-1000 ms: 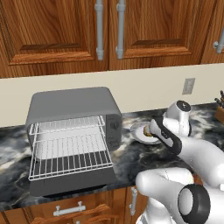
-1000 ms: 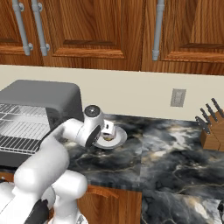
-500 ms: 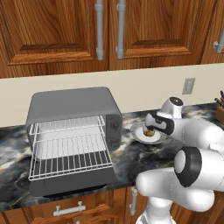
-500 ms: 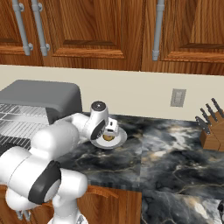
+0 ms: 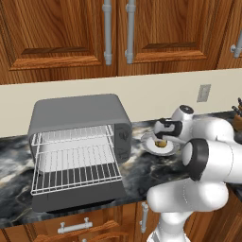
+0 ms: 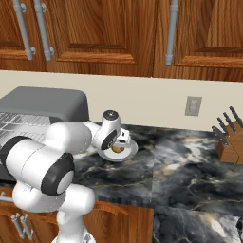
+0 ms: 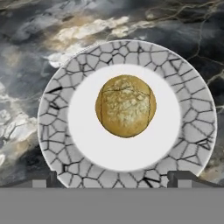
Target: Open the toaster oven door. Place the bread on the bottom rack in the toaster oven and place the chicken drumstick on the top rack.
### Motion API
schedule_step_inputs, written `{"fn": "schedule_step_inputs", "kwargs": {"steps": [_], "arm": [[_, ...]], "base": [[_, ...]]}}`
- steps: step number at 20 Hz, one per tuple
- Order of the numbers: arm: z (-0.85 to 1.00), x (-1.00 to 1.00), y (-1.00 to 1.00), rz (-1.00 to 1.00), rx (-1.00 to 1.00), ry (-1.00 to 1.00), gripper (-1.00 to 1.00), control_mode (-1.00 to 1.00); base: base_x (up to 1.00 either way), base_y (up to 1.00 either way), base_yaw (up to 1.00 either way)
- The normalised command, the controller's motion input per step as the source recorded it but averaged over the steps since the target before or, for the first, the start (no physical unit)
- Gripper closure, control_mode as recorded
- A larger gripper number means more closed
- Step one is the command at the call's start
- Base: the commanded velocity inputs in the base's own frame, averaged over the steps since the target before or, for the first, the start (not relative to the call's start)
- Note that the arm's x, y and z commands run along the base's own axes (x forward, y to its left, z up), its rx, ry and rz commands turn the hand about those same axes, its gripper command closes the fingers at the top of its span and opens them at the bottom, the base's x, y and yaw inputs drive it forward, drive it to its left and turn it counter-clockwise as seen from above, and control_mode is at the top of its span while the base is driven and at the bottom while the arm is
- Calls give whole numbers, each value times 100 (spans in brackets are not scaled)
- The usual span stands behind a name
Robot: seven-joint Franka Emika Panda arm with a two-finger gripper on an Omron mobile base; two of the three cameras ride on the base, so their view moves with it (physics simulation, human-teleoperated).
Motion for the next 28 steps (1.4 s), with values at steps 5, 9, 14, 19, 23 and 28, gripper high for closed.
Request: {"fn": "schedule_step_inputs", "kwargs": {"steps": [5, 9, 14, 19, 23, 28], "arm": [[-19, 17, 0, 0, 0, 0, -100, -100], [-17, 25, 0, 0, 0, 0, -100, -100], [-14, 24, 0, 0, 0, 0, -100, -100], [-17, 21, 0, 0, 0, 0, -100, -100], [-15, 22, 0, 0, 0, 0, -100, -100], [-11, 18, 0, 0, 0, 0, -100, -100]], "base": [[0, 0, 0], [0, 0, 0], [0, 0, 0], [0, 0, 0], [0, 0, 0], [0, 0, 0]]}}
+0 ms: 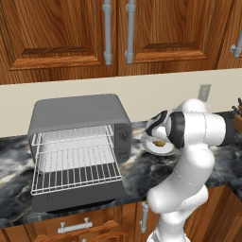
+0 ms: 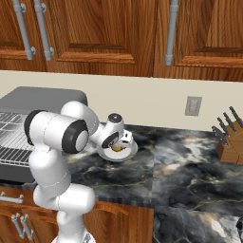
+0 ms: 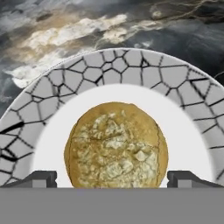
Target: Open the toaster oven door. Place the bread on the bottom rack in the toaster oven and place the chicken drumstick on the top rack.
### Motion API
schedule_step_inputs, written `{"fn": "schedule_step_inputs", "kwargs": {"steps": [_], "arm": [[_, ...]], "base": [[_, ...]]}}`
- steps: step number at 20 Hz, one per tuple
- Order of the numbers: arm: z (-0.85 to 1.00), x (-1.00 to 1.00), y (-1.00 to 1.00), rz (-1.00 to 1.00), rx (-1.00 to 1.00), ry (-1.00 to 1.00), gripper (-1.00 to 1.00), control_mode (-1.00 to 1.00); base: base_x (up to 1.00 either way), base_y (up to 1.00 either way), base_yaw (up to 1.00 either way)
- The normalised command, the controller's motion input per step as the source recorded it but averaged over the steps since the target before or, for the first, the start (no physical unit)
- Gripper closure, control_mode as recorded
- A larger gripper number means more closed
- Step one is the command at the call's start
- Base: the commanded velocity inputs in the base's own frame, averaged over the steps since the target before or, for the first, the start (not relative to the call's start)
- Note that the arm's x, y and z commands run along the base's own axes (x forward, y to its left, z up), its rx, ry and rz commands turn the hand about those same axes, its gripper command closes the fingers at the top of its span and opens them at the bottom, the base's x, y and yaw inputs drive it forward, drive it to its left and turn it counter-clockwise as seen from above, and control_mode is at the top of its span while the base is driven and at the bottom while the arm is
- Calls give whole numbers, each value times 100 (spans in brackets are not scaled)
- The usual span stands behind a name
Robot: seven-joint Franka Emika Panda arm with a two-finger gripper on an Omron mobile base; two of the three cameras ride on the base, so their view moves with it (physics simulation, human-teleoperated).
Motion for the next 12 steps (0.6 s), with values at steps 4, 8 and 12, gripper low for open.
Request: {"fn": "schedule_step_inputs", "kwargs": {"steps": [4, 8, 12], "arm": [[-8, 16, -1, 0, 0, 0, -100, -100], [-14, 8, 0, 0, 0, 0, -100, -100], [-13, 4, 0, 0, 0, 0, -100, -100]], "base": [[0, 0, 0], [0, 0, 0], [0, 0, 0]]}}
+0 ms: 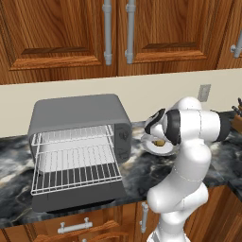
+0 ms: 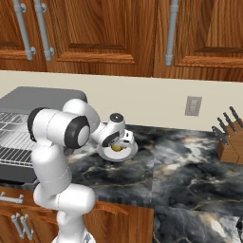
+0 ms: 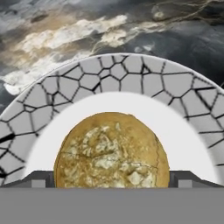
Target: Open the toaster oven door. Place the bread on the bottom rack in the toaster oven and place the chicken drumstick on the top rack.
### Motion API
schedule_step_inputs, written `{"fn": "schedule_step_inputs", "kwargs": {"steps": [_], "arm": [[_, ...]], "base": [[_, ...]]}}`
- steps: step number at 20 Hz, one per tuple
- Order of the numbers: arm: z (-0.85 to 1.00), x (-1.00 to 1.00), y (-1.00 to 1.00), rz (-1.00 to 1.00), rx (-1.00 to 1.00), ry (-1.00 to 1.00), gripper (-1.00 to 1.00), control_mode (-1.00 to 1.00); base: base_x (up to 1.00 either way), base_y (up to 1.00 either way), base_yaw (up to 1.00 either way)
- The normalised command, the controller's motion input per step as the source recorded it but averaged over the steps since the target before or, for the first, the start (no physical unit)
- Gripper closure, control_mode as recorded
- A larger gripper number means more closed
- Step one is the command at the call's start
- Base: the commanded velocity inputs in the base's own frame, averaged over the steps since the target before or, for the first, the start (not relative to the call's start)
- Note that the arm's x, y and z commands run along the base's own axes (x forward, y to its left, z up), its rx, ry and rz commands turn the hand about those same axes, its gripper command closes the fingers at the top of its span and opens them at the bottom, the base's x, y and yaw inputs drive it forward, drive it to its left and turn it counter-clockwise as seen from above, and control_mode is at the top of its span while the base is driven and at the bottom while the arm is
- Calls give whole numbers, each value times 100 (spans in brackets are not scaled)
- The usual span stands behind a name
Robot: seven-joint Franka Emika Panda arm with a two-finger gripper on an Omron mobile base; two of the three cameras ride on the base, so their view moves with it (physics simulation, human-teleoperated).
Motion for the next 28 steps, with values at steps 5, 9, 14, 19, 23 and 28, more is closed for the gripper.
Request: {"fn": "schedule_step_inputs", "kwargs": {"steps": [5, 9, 14, 19, 23, 28], "arm": [[-7, -1, 0, 0, 0, 0, 100, -100], [-3, -14, -1, 0, 0, 0, 100, -100], [7, -29, 0, 0, 0, 0, 100, -100], [22, -44, 0, 0, 0, -1, 100, -100], [38, -40, 1, 0, 0, 0, 100, -100], [51, -29, 6, 0, 0, 4, 100, -100]], "base": [[0, 0, 0], [0, 0, 0], [0, 0, 0], [0, 0, 0], [0, 0, 0], [0, 0, 0]]}}
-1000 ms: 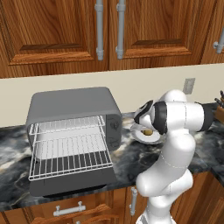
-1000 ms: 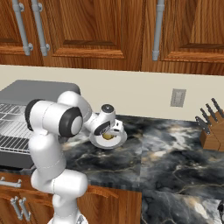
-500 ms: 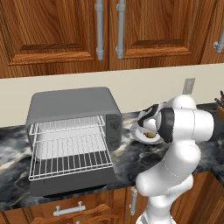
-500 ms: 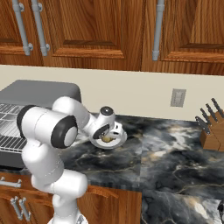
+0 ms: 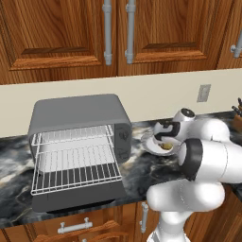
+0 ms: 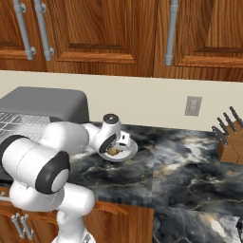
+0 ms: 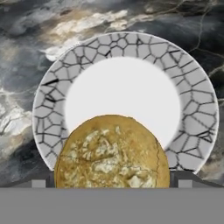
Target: Open the toaster oven door. Place the bread on the bottom rack in the toaster oven and place the chicken drumstick on the top rack.
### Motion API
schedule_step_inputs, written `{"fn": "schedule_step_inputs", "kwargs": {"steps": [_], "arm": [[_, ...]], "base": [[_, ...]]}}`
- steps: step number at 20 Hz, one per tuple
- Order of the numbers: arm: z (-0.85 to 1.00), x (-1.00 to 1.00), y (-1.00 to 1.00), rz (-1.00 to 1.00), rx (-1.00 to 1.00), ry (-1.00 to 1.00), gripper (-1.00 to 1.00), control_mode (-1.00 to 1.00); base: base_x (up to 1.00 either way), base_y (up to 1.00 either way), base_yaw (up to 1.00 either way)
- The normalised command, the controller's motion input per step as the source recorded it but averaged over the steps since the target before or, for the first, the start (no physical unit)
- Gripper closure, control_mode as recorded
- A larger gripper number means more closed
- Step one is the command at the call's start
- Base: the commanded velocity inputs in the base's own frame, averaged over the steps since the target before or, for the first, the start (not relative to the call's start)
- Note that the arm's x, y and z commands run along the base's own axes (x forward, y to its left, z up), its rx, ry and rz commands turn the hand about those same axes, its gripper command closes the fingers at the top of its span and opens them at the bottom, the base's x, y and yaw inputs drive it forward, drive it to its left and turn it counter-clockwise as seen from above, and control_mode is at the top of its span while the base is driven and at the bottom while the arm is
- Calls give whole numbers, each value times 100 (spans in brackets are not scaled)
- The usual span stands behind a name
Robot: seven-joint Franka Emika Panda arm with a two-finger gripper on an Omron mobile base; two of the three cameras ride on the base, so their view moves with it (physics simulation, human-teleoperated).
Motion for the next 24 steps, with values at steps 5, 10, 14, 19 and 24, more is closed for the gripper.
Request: {"fn": "schedule_step_inputs", "kwargs": {"steps": [5, 10, 14, 19, 24], "arm": [[50, -33, 14, 0, 0, 3, 100, -100], [34, -39, 30, 0, 0, 0, 100, -100], [22, -36, 38, 0, 0, 0, 100, -100], [18, -41, 38, 0, 0, 7, 100, -100], [14, -39, 42, 0, 0, 8, 100, -100]], "base": [[0, 0, 0], [0, 0, 0], [0, 0, 0], [0, 0, 0], [0, 0, 0]]}}
